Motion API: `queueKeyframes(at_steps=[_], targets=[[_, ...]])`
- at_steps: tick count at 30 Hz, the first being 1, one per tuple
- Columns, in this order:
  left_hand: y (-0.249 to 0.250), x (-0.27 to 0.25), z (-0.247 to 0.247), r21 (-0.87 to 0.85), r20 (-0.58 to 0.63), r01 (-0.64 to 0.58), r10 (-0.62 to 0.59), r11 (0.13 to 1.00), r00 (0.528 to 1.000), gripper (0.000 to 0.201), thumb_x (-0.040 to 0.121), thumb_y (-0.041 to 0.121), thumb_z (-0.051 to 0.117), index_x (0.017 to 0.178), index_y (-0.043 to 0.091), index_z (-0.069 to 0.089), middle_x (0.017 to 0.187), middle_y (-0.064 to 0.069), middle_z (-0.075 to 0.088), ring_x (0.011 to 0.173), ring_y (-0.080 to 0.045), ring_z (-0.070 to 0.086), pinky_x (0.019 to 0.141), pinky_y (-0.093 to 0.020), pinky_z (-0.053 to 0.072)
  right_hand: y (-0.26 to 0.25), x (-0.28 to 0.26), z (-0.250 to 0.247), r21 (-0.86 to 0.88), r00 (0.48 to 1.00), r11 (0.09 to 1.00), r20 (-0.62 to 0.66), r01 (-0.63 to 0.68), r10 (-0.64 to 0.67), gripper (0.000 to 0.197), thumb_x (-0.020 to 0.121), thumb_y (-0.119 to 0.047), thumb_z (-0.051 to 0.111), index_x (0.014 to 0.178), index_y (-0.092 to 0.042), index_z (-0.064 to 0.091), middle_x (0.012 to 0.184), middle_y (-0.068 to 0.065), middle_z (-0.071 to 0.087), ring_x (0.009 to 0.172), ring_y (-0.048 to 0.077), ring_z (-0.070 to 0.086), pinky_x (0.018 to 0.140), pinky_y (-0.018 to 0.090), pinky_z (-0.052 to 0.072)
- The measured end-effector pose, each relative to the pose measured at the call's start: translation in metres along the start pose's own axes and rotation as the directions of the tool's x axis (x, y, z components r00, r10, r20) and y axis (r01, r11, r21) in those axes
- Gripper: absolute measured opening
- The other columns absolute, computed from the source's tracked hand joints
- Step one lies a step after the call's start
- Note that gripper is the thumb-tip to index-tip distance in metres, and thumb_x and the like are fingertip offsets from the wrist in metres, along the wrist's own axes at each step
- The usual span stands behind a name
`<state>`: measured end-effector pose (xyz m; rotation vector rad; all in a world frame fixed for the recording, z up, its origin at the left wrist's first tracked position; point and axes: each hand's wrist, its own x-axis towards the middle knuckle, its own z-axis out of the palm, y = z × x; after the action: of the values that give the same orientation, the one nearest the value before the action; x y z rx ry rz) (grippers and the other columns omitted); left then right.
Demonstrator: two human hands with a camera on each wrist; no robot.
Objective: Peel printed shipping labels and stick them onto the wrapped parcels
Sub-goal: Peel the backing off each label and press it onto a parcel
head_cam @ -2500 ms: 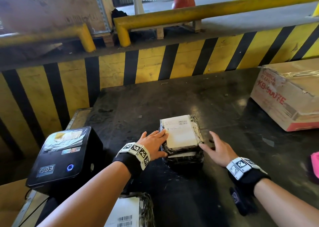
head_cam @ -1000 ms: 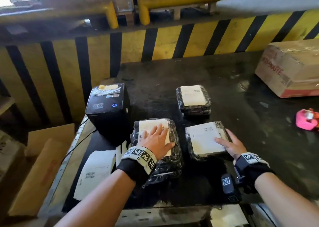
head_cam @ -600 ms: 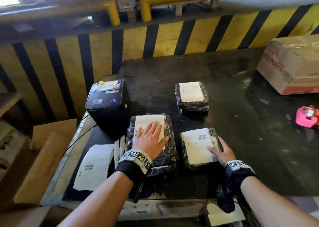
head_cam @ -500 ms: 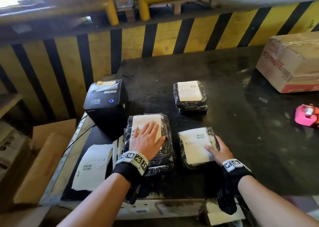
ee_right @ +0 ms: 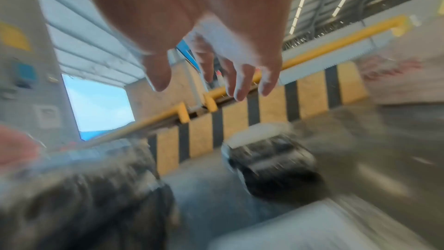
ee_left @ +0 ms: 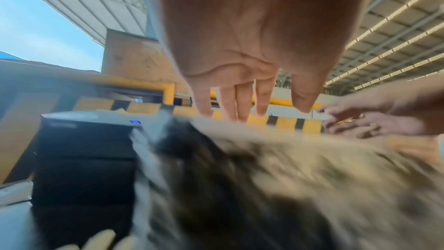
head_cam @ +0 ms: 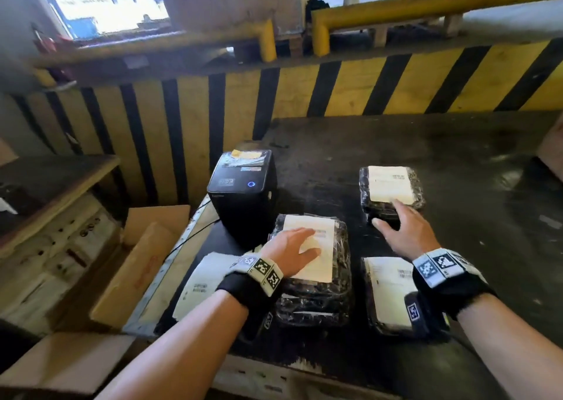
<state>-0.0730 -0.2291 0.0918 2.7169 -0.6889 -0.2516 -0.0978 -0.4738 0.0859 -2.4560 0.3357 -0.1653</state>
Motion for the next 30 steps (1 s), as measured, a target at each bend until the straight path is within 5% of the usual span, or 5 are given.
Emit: queueKeyframes(at_steps=[5, 12, 16, 23, 30], targets=[[-0.074, -0.011, -0.044, -0.040, -0.116, 0.070, -0.075, 0.997, 0.990, 0.050, 0.093, 0.032, 0.056, 0.135, 0.008, 0.048, 0.136, -0.010, 0.054, 0.126, -0.026, 0.050, 0.102, -0.028, 0.036, -0.120, 0.015, 0.010, -0.005, 0.971, 0.972, -0.038, 0.234, -0.234, 0.066, 0.091, -0.039, 0.055, 0.145, -0.011, 0.031, 0.152, 0.007, 0.033, 0.141, 0.020, 0.029, 0.114, 0.031, 0.022], [-0.216, -0.046, -0.057, 0.030, 0.013, 0.229, -0.229, 0.973, 0.973, 0.060, 0.094, 0.036, 0.053, 0.144, 0.010, 0.034, 0.147, -0.009, 0.043, 0.134, -0.023, 0.041, 0.109, -0.027, 0.031, -0.250, 0.004, 0.121, -0.100, 0.926, 0.923, 0.113, 0.371, -0.360, 0.072, 0.090, -0.046, 0.052, 0.148, -0.013, 0.024, 0.155, 0.007, 0.024, 0.144, 0.016, 0.021, 0.117, 0.032, 0.018], [-0.259, -0.060, -0.045, 0.079, 0.158, 0.219, -0.229, 0.973, 0.960, 0.055, 0.094, 0.039, 0.049, 0.142, 0.014, 0.036, 0.143, -0.010, 0.047, 0.128, -0.027, 0.047, 0.103, -0.033, 0.039, -0.265, -0.008, 0.193, -0.174, 0.935, 0.944, 0.269, 0.282, -0.230, 0.071, 0.091, -0.046, 0.049, 0.148, -0.014, 0.022, 0.157, 0.005, 0.021, 0.144, 0.017, 0.019, 0.116, 0.034, 0.020], [-0.280, -0.063, -0.016, 0.100, 0.289, 0.052, -0.079, 0.994, 0.954, 0.057, 0.096, 0.037, 0.047, 0.145, 0.015, 0.031, 0.150, -0.003, 0.037, 0.131, -0.025, 0.043, 0.107, -0.036, 0.037, -0.225, -0.046, 0.272, -0.385, 0.896, 0.923, 0.417, 0.020, 0.155, 0.051, 0.087, -0.043, 0.050, 0.127, -0.011, 0.047, 0.137, 0.008, 0.046, 0.132, 0.028, 0.037, 0.106, 0.043, 0.030], [-0.283, -0.061, -0.001, 0.092, 0.368, -0.045, 0.008, 0.995, 0.930, 0.053, 0.096, 0.034, 0.048, 0.143, 0.012, 0.035, 0.148, -0.003, 0.037, 0.130, -0.023, 0.045, 0.106, -0.036, 0.040, -0.211, -0.056, 0.288, -0.376, 0.842, 0.905, 0.407, -0.198, 0.354, 0.041, 0.086, -0.044, 0.051, 0.104, -0.008, 0.059, 0.107, 0.011, 0.064, 0.087, 0.026, 0.059, 0.069, 0.026, 0.042]])
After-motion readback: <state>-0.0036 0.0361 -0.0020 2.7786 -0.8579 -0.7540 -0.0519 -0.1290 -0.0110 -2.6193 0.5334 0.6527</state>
